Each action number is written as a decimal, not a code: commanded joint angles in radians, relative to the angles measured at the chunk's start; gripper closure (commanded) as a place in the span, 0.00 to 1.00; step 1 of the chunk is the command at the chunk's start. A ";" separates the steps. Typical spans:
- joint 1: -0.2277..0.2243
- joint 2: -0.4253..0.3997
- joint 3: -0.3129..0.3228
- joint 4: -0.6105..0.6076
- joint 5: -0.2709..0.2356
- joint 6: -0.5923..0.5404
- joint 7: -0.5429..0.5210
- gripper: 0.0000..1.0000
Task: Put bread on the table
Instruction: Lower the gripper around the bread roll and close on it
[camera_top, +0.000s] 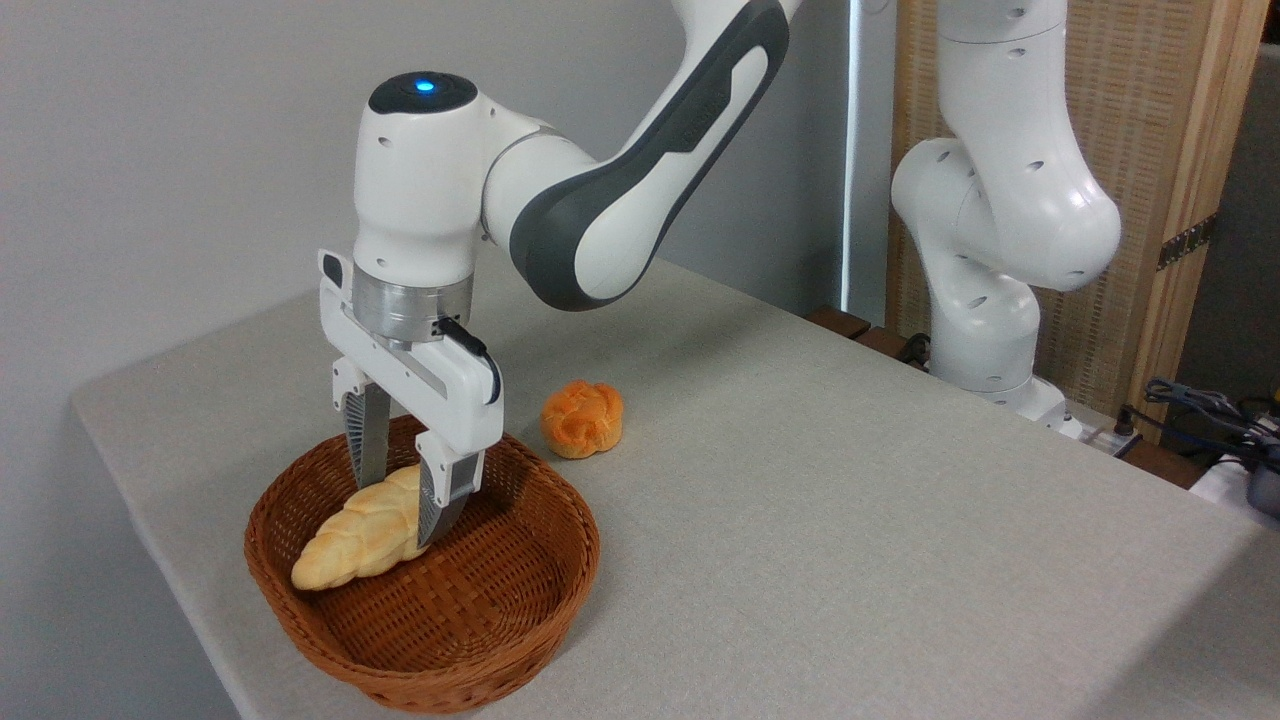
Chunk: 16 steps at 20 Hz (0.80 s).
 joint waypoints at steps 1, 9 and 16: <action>-0.003 0.004 0.000 0.003 0.040 0.013 0.006 0.10; -0.003 0.001 -0.001 0.006 0.053 0.008 -0.002 0.64; -0.003 -0.008 -0.001 0.009 0.051 0.008 -0.006 0.63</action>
